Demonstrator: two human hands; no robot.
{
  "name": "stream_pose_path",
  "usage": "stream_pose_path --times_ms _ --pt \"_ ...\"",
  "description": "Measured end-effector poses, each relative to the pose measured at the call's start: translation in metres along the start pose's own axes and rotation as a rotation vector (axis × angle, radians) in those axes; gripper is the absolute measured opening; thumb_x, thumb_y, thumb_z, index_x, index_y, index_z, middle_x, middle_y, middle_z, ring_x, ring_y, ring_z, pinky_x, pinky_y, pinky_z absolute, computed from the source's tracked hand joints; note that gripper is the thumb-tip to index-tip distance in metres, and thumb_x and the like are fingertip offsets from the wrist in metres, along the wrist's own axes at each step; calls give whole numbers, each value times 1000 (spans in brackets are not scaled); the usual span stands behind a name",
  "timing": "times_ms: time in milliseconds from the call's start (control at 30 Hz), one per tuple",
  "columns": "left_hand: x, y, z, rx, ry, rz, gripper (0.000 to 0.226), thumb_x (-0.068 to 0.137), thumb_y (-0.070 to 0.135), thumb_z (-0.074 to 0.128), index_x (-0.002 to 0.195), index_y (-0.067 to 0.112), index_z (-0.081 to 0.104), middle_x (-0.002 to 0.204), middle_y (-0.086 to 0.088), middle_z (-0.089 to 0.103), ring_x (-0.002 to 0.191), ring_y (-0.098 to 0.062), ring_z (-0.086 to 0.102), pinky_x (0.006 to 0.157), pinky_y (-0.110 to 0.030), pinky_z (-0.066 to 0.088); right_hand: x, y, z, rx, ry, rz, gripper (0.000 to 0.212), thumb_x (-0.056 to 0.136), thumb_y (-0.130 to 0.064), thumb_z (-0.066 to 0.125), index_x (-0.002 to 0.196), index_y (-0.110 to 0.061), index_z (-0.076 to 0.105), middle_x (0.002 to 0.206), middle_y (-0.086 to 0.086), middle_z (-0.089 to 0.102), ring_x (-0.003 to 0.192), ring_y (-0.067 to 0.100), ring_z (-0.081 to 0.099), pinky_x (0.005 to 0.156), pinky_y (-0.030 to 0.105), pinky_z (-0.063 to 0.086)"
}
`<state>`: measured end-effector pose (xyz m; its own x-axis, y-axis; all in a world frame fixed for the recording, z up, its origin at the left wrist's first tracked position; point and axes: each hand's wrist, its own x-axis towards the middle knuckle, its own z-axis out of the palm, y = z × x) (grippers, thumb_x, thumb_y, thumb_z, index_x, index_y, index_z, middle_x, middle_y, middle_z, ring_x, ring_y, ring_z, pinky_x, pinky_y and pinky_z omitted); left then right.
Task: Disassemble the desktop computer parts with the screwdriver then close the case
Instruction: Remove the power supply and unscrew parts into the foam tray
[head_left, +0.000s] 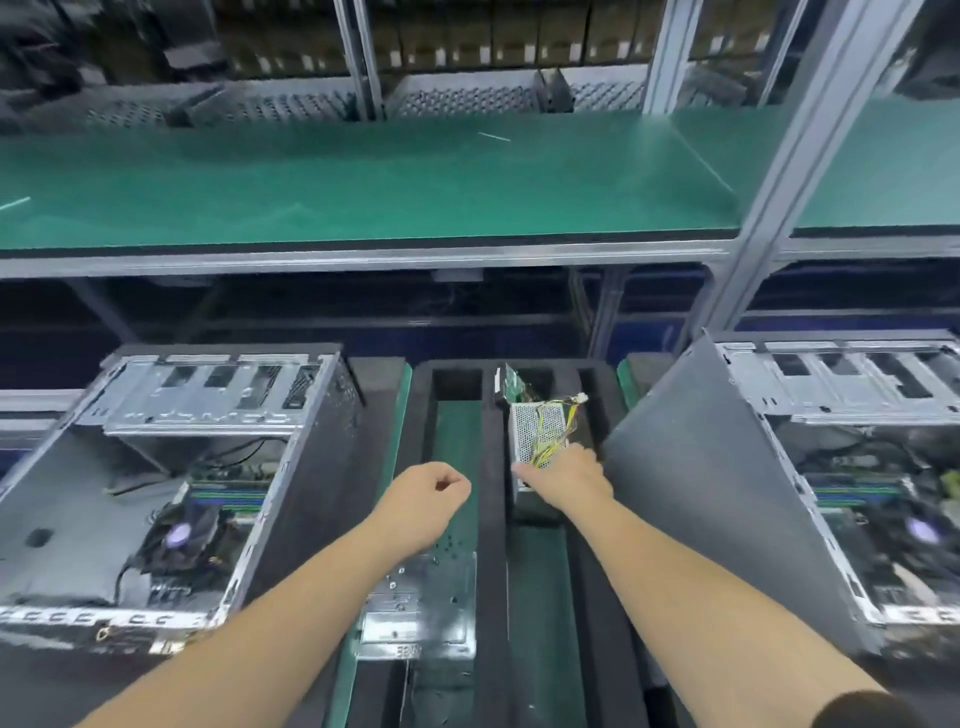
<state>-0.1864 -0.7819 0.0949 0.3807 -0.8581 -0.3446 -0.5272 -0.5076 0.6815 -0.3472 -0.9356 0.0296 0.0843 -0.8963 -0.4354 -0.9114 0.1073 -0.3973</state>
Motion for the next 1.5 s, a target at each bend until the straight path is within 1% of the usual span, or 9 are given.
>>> stream_pose_path --times_ms 133,367,667,800,900,1033,1233,1333,1500 --pt "8 -5 5 -2 -24 -15 16 95 41 56 95 34 70 92 13 73 83 -6 68 71 -20 52 9 -19 27 2 119 108 110 62 -73 84 140 -8 42 139 11 55 129 30 55 99 43 50" --pt "27 -15 4 -158 -34 -78 16 93 40 56 92 34 70 74 14 68 53 -2 55 51 -17 45 18 -25 26 66 106 138 106 62 -58 89 140 -4 40 141 16 51 132 36 49 101 45 48" --pt "66 16 -37 -342 -77 -120 31 94 42 52 97 14 67 113 -14 72 89 -19 66 85 -36 54 -12 -54 -124 339 -67 -12 63 50 -55 74 98 -15 68 101 4 71 89 23 69 70 33 55" --pt "67 49 -57 -589 -204 -199 62 81 79 61 109 24 54 119 -5 66 110 -21 66 96 -42 55 -32 -64 -201 545 -194 -177 75 56 -59 82 119 -20 71 116 4 75 108 29 71 88 44 62" --pt "69 69 -75 -1057 -324 -127 99 68 79 69 137 12 48 134 -14 62 120 -30 64 103 -53 51 -44 -72 -221 831 -304 -269 45 79 -43 80 117 -19 73 113 1 79 99 18 75 74 35 63" --pt "58 94 -108 -1234 -389 86 86 87 77 54 142 11 57 140 -16 62 129 -36 59 110 -56 44 -53 -85 -211 1047 -447 -309 31 97 -22 65 127 -13 65 120 5 77 109 24 72 81 41 63" --pt "18 106 -133 -1000 -60 97 57 88 55 69 130 17 58 115 -2 76 92 -19 76 62 -29 57 -48 -91 -180 1201 -690 -338 59 95 -18 65 150 -7 48 147 16 60 139 37 53 106 52 51" --pt "-2 104 -127 -773 286 170 79 60 63 79 125 28 53 113 11 72 88 -3 69 68 -26 50 -43 -96 -156 1328 -666 -292 64 87 -31 74 145 -9 56 138 15 67 120 32 68 101 48 56" --pt "-20 95 -122 -525 609 220 64 57 66 80 106 58 40 101 38 61 86 18 58 71 -23 50 -47 -116 -108 1140 -540 -285 60 85 -66 69 125 -20 70 112 6 78 94 22 75 82 41 58"
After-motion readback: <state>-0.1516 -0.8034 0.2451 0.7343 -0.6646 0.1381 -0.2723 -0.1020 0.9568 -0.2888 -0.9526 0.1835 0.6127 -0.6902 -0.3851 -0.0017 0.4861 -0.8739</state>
